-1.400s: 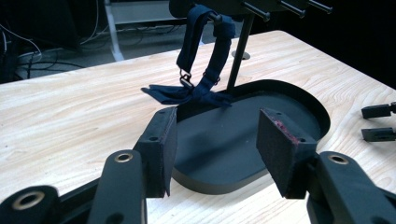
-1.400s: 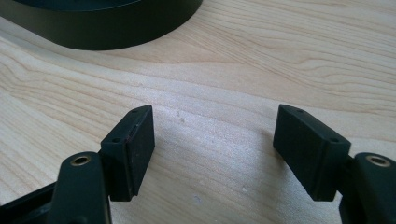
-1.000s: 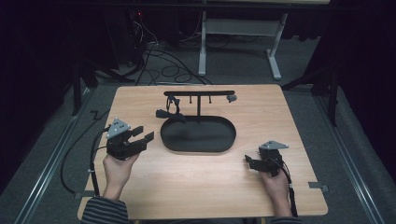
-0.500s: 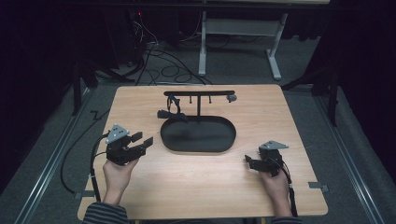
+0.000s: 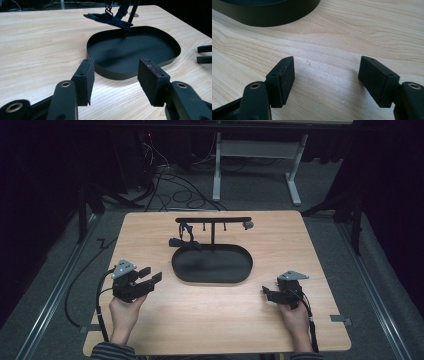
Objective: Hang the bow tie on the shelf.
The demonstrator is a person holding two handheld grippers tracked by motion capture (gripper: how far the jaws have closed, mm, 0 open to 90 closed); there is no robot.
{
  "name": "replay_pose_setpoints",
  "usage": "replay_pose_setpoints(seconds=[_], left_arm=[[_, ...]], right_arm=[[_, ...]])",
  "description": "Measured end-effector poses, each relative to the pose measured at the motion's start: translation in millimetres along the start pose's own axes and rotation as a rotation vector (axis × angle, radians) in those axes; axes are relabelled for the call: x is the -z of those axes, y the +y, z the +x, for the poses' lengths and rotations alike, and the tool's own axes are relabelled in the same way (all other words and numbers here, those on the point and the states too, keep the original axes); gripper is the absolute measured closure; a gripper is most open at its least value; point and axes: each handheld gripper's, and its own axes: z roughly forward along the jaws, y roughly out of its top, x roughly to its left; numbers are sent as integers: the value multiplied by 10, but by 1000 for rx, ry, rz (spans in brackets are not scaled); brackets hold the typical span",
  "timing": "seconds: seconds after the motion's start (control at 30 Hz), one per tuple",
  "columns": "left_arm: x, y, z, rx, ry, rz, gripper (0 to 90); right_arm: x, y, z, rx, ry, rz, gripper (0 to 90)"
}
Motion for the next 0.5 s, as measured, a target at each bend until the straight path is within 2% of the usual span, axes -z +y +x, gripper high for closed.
replay_pose_setpoints(seconds=[0.5], left_arm=[[-41, -135, 27, 29, 3, 27, 475]], right_arm=[[0, 0, 0, 0, 0, 0, 307]])
